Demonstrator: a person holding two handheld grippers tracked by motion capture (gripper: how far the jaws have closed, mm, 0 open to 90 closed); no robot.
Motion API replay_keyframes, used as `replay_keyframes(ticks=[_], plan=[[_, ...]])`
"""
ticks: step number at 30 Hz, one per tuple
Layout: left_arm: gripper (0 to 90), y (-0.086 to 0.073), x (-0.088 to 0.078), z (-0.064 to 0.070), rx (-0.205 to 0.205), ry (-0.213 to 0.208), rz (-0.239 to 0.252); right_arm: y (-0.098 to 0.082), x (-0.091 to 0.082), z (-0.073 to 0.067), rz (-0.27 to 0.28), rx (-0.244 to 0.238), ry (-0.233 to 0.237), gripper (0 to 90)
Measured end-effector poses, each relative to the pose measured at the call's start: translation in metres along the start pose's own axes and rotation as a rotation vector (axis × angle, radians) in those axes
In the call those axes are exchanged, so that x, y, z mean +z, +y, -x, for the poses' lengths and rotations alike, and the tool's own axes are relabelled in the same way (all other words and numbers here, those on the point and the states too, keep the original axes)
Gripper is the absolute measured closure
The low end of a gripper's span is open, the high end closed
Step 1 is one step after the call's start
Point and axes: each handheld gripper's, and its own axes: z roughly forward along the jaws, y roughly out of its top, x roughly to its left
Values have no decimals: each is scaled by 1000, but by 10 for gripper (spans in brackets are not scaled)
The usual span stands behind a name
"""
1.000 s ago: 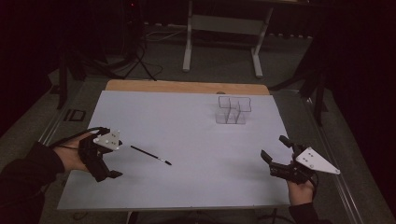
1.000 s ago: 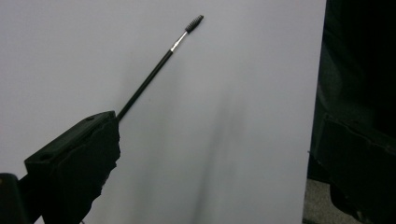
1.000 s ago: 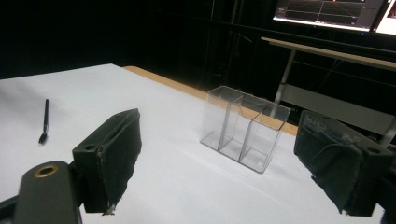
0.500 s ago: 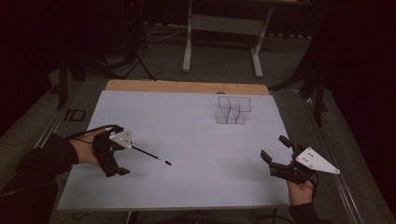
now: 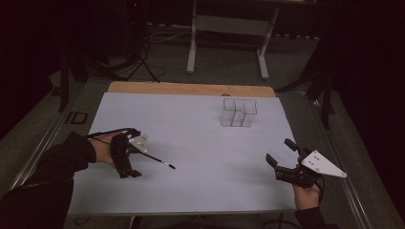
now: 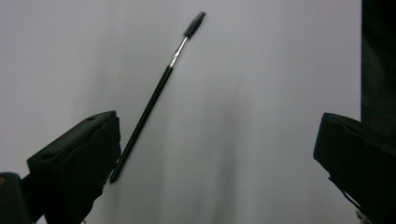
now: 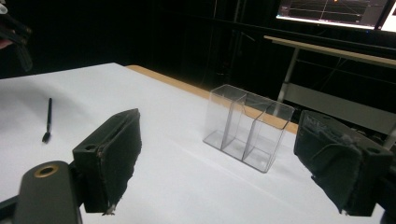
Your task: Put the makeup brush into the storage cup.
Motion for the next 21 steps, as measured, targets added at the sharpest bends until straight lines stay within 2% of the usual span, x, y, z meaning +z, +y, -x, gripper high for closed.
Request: replay_keyframes(ticks=[8, 12, 16, 21], plan=[[39, 10, 12, -7, 45, -17, -12, -1, 1, 0, -4, 0, 0, 145], [39, 13, 17, -11, 50, -33, -10, -1, 2, 0, -8, 0, 0, 145], [50, 17, 23, -15, 85, -33, -42, -2, 2, 0, -11, -1, 0, 145], [66, 22, 28, -19, 116, -47, -47, -3, 3, 0, -17, 7, -2, 147]])
